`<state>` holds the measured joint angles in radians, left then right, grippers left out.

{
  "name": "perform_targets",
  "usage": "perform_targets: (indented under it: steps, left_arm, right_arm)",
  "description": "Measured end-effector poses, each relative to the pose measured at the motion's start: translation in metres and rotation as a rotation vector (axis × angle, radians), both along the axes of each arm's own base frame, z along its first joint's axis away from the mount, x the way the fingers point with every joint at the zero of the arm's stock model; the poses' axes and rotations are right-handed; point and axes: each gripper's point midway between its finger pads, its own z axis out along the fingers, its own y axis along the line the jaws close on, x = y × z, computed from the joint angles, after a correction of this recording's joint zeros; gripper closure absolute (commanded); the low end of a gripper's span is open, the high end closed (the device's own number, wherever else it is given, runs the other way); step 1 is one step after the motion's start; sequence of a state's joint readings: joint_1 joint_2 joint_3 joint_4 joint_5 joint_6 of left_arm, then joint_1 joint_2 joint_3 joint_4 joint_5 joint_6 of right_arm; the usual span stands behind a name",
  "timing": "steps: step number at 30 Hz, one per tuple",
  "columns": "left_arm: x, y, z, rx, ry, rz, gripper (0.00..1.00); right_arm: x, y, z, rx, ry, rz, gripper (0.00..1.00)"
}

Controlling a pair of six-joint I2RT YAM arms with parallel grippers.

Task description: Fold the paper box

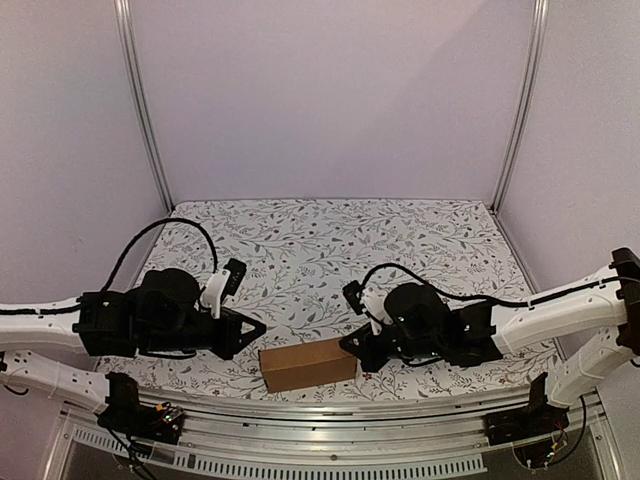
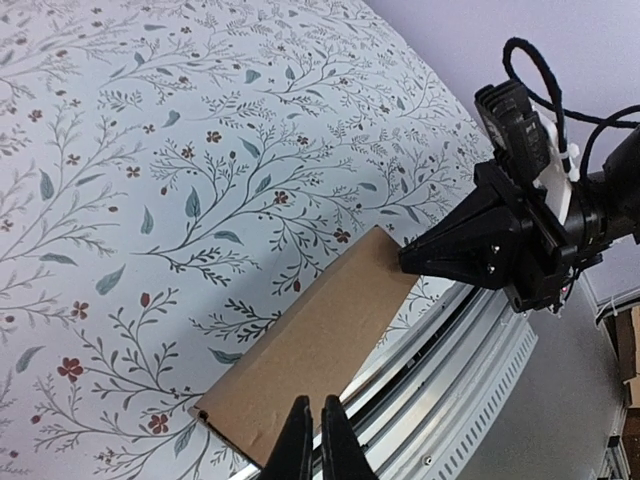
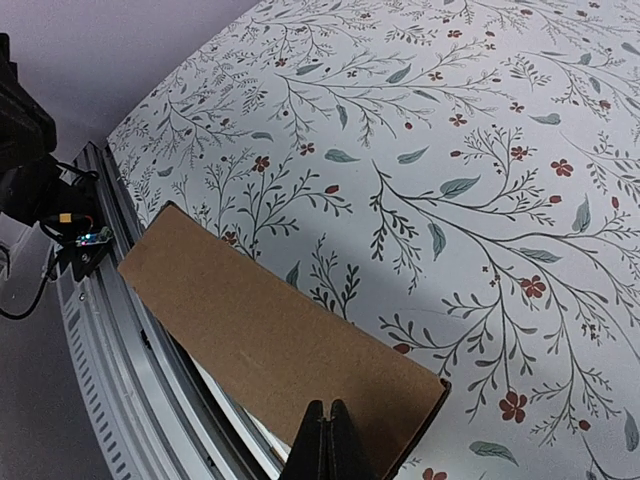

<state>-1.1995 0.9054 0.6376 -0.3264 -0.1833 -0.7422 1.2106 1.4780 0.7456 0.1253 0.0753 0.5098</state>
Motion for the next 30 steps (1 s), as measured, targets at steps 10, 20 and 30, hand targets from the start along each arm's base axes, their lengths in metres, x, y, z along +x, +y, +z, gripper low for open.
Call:
perform_targets:
  steps: [10, 20, 30]
  left_arm:
    - [0.028, -0.006, -0.02, 0.15, -0.016, 0.022, 0.99]
    - [0.056, -0.019, -0.058, 0.177, 0.062, 0.012, 1.0]
    - [0.044, -0.031, -0.107, 0.248, 0.192, -0.063, 1.0]
  right_arm:
    - [-0.038, -0.018, 0.045, 0.027, -0.03, 0.054, 1.0]
    - [-0.057, -0.026, -0.025, -0.069, 0.082, -0.013, 1.0]
    - [-0.042, -0.011, -0.069, -0.041, 0.176, -0.186, 1.0]
